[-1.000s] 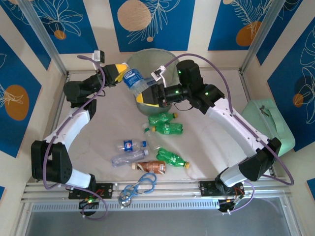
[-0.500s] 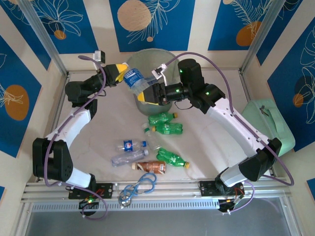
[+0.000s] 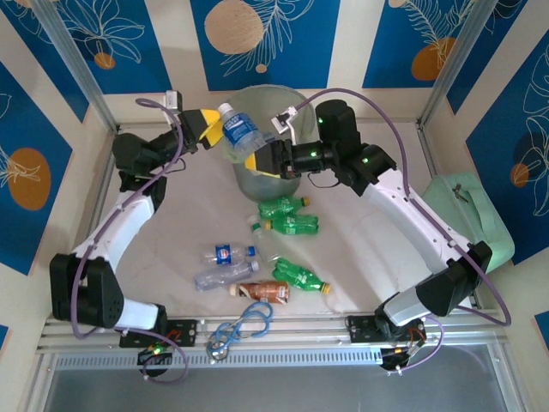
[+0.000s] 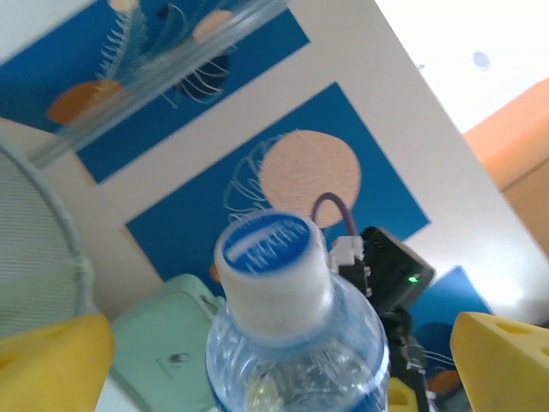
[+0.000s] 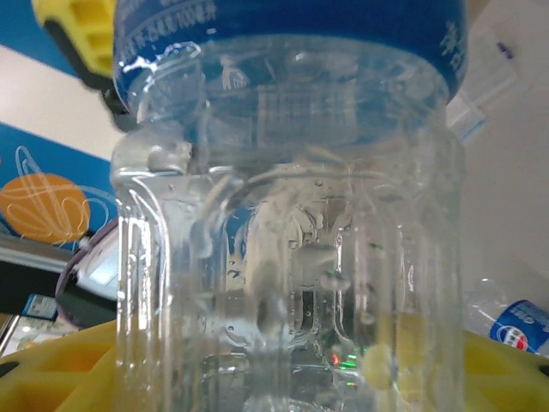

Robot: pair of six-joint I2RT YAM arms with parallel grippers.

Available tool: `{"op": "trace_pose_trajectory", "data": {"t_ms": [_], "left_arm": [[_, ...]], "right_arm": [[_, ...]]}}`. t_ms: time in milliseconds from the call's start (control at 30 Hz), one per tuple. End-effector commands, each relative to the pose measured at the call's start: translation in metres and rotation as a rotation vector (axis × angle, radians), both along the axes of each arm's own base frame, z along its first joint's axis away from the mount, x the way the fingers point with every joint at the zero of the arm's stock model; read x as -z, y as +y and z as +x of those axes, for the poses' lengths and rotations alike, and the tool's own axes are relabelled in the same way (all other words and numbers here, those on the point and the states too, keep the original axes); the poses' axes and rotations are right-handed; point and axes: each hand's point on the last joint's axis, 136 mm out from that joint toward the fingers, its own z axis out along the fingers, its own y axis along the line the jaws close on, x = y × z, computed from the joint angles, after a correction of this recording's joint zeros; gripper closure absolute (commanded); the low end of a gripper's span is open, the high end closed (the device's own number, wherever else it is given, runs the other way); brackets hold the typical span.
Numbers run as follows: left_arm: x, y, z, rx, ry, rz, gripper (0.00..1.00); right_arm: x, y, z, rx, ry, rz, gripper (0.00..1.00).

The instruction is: Put the plastic bottles in the bin

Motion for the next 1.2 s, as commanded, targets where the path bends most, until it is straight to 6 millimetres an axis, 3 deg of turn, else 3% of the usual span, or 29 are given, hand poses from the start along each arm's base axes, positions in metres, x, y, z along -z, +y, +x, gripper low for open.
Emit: {"op": "trace_pose_trajectory", "data": {"t_ms": [0, 100, 333, 567, 700, 800, 933, 1167], "left_arm": [[0.003, 0.015, 0.003, -0.191, -0.031, 0.134, 0.00], [0.010, 0.028, 0.001, -0.312, -0.024, 0.265, 0.00], [0.024, 0.038, -0.016, -0.375, -0.004, 0.412, 0.00], [0.024, 0.035, -0.028, -0.341, -0.002, 0.363, 0.00], [0.022, 0.030, -0.027, -0.299, 0.014, 0.292, 0.01], [0.023, 0.029, -0.026, -0.298, 0.019, 0.288, 0.02], [0.024, 0.030, -0.026, -0.300, 0.021, 0.297, 0.02], [0.022, 0.030, -0.029, -0.297, 0.013, 0.294, 0.03]], "right_arm": [[-0.011, -0.014, 0.025, 0.114, -0.024, -0.032, 0.41], [-0.004, -0.026, 0.054, 0.223, -0.021, -0.096, 0.43], [0.013, -0.036, 0.111, 0.341, 0.001, -0.209, 0.44], [0.043, -0.033, 0.159, 0.403, 0.023, -0.328, 0.45], [0.059, -0.031, 0.178, 0.427, 0.041, -0.373, 0.40], [0.068, -0.031, 0.185, 0.439, 0.058, -0.399, 0.27], [0.067, -0.031, 0.185, 0.439, 0.055, -0.394, 0.18], [0.040, -0.032, 0.168, 0.398, 0.006, -0.321, 0.10]]}}
